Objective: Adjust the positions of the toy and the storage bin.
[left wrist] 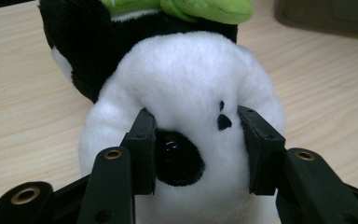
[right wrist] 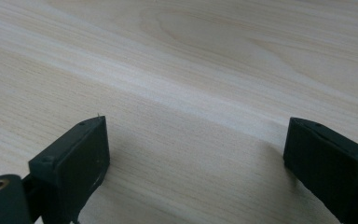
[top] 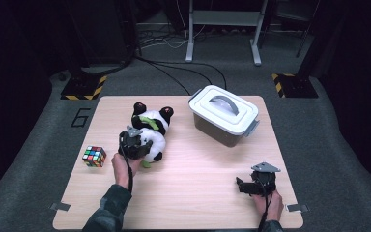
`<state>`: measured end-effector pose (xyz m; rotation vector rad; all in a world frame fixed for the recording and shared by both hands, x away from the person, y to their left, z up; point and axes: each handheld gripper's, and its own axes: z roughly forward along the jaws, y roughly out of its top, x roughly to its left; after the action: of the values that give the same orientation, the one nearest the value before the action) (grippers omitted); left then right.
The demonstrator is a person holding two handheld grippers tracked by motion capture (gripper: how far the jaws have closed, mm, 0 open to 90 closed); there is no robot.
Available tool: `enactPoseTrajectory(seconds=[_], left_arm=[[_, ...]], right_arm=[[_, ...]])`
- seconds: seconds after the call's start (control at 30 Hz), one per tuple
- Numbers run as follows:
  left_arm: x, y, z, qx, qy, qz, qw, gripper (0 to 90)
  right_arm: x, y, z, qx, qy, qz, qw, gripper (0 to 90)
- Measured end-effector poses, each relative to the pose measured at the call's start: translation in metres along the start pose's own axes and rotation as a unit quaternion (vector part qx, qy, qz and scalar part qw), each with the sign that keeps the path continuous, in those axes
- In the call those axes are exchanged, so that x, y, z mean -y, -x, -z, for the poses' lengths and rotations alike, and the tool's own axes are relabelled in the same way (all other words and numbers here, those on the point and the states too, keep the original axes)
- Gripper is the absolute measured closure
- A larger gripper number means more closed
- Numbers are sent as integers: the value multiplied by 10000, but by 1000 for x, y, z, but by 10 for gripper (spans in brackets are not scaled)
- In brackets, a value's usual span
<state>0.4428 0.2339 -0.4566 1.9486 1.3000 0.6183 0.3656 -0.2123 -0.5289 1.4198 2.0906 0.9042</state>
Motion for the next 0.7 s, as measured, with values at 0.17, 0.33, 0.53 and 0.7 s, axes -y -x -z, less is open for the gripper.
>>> enactPoseTrajectory(seconds=[0.17, 0.33, 0.53, 0.7], left_arm=[[13, -6, 20, 315, -103, -218, 9992, 539], [29, -18, 41, 560, -153, -229, 9980, 522], [29, -19, 49, 509, -301, -169, 9981, 401], [17, -6, 51, 270, 0, 36, 9996, 274]], right_arm=[[0, 0, 0, 4, 1, -9, 10000, 63], [0, 0, 0, 1, 4, -23, 10000, 63], [0, 0, 0, 6, 7, -33, 10000, 64], [0, 0, 0, 2, 15, -23, 10000, 67]])
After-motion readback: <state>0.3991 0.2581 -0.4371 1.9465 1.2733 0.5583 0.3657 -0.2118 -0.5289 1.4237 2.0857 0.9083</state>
